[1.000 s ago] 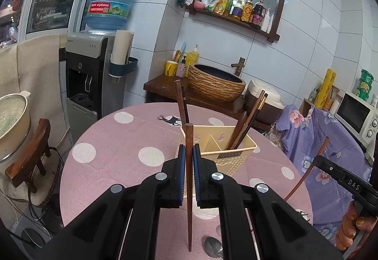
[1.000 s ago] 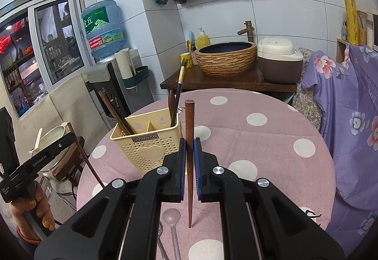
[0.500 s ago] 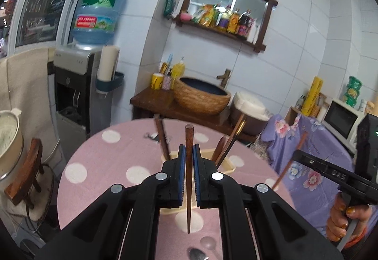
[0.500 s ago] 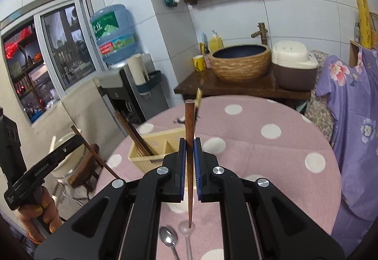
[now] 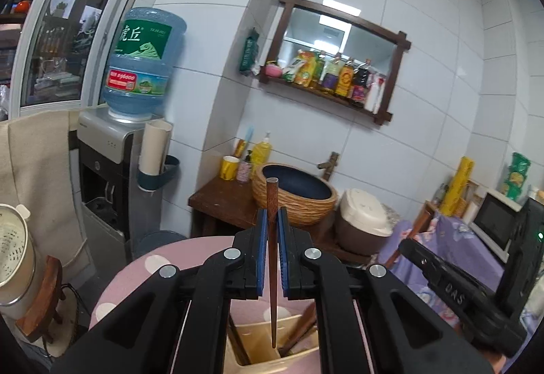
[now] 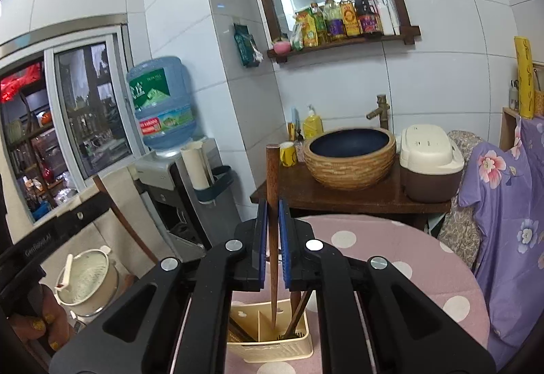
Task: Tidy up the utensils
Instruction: 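Lift both brown chopsticks and carry them over the holder with both tools, then open both tools to drop the chopsticks into the holder, then move the left tool to the steel spoon handle and close on it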
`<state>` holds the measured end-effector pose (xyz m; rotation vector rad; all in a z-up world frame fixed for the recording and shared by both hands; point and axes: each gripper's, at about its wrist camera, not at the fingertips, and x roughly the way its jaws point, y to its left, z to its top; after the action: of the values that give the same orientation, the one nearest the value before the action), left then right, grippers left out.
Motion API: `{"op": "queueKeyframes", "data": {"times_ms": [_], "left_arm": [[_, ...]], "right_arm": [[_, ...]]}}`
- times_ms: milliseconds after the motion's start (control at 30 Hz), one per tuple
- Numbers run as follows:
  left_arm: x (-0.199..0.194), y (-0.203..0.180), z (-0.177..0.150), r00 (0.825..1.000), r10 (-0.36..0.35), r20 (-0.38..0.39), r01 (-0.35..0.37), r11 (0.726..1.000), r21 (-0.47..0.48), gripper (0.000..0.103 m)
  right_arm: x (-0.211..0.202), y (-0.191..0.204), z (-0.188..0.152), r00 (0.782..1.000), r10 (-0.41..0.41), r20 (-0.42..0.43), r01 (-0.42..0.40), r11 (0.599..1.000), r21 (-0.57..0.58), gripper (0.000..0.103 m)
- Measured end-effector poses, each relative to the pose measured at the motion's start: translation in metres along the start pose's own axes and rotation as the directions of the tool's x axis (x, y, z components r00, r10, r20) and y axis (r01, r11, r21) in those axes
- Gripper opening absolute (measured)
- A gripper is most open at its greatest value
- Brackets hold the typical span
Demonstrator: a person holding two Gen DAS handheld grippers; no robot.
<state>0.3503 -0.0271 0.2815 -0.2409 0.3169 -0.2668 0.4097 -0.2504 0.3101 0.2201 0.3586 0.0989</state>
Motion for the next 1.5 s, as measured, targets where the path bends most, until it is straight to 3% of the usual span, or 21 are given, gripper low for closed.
{"op": "queueKeyframes", "data": {"times_ms": [433, 800, 867, 933, 1000, 1133, 1333, 1500], "left_arm": [[0.051, 0.025, -0.079, 0.985, 0.039, -0.166, -0.043, 0.999, -0.019, 0.007], [0.057, 0.024, -0.105, 0.977, 0.064, -0.205, -0.062, 0.998, 0.017, 0.008], [0.051, 0.023, -0.106, 0.978, 0.066, -0.198, -0.062, 0.998, 0.027, 0.016], [0.042, 0.021, -0.108, 0.983, 0.064, -0.174, -0.06, 0.998, 0.029, 0.049], [0.032, 0.021, -0.111, 0.987, 0.066, -0.148, -0.063, 0.998, 0.028, 0.053], [0.014, 0.022, -0.12, 0.987, 0.078, -0.137, -0.073, 0.996, 0.045, 0.064], [-0.005, 0.028, -0.144, 0.983, 0.09, -0.16, -0.083, 0.995, 0.05, 0.075], [-0.008, 0.035, -0.177, 0.968, 0.111, -0.223, -0.103, 0.994, 0.048, 0.076]], "right_arm": [[0.049, -0.011, -0.07, 0.991, -0.033, -0.133, 0.032, 0.999, -0.011, 0.008], [0.049, -0.01, -0.091, 0.992, -0.071, -0.108, 0.064, 0.996, -0.062, 0.008], [0.047, -0.009, -0.093, 0.992, -0.069, -0.104, 0.062, 0.995, -0.073, 0.008], [0.044, -0.008, -0.095, 0.993, -0.07, -0.096, 0.062, 0.995, -0.084, 0.009], [0.039, -0.007, -0.097, 0.994, -0.065, -0.089, 0.057, 0.994, -0.091, 0.013], [0.019, -0.008, -0.103, 0.998, -0.055, -0.041, 0.051, 0.994, -0.094, 0.045], [-0.008, -0.009, -0.122, 0.998, -0.059, -0.033, 0.054, 0.99, -0.133, 0.048], [-0.022, -0.014, -0.151, 0.994, -0.083, -0.066, 0.071, 0.983, -0.168, 0.051]]}}
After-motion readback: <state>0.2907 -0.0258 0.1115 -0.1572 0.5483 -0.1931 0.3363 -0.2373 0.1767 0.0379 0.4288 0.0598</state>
